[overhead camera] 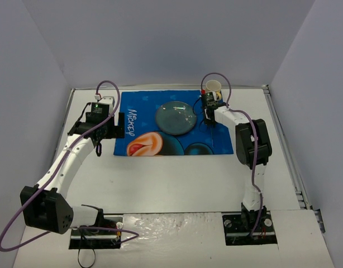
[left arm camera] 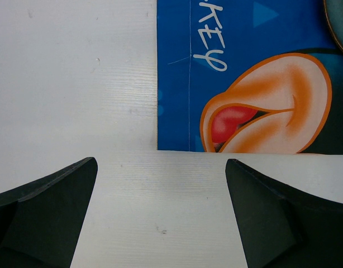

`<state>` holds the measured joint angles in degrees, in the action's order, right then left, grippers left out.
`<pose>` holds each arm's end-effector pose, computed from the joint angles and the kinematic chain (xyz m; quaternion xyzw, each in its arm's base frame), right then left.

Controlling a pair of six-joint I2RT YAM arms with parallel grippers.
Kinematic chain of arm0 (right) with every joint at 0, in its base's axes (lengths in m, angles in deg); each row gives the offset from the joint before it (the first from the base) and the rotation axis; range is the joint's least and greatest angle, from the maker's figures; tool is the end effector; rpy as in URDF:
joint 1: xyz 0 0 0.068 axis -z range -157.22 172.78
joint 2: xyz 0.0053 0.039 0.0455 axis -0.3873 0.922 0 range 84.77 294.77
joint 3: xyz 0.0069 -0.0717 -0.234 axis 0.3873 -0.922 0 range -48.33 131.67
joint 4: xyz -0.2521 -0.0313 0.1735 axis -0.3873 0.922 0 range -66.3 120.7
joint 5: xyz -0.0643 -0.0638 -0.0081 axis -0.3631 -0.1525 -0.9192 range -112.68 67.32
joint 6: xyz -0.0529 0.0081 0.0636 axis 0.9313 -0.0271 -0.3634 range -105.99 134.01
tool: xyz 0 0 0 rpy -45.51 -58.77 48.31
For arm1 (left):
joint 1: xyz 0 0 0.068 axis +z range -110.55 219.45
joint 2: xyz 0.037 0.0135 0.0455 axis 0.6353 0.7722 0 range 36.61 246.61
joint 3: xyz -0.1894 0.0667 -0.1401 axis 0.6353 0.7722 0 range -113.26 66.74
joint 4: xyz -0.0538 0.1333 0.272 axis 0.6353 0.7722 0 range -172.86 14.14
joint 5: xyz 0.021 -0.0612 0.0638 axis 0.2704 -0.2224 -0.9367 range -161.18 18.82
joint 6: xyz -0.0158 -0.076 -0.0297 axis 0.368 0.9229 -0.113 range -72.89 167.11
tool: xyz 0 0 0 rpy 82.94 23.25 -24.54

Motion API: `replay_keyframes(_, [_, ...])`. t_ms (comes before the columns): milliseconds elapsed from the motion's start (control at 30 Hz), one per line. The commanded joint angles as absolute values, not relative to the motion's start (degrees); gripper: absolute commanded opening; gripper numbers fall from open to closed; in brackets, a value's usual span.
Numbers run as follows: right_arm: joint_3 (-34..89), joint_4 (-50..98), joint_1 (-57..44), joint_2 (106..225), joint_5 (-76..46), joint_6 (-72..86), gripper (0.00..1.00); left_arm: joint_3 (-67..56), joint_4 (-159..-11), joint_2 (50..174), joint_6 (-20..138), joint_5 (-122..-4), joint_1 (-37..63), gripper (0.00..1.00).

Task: Set the dinner table for one person

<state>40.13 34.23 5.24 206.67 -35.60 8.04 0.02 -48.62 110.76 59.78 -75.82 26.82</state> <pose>0.5070 0.1432 0.1007 -0.0484 0.9143 -0.0222 0.4015 0.3567 -0.0740 0.2638 -0.0169 0.9116 -0.0536 0.4073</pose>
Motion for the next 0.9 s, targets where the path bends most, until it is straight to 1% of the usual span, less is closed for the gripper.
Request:
replay_keyframes(0, [42.6,34.2,5.7,206.6,-35.1,7.4,0.00,-0.8,-49.9,110.3,59.7,-76.9,27.3,0.97])
replay_keyframes(433, [42.5,34.1,6.7,207.7,-34.6,7.7,0.00,-0.8,-49.9,110.3,59.7,-77.0,27.3,0.97])
replay_keyframes(500, [42.3,34.0,6.8,207.6,-34.7,7.8,0.05,-0.8,-49.9,110.3,59.6,-77.0,27.3,0.97])
replay_keyframes(667, [41.8,34.0,7.1,207.1,-33.9,8.9,0.10,-0.8,-49.8,110.3,59.7,-77.0,27.3,0.97])
replay_keyframes(767, [41.9,33.9,7.1,207.0,-33.6,9.8,0.10,-0.8,-49.8,110.2,59.5,-77.0,27.3,0.97])
replay_keyframes(867, [42.1,34.0,7.1,207.0,-33.1,10.8,0.07,-0.8,-49.8,110.2,59.6,-77.0,27.3,0.97])
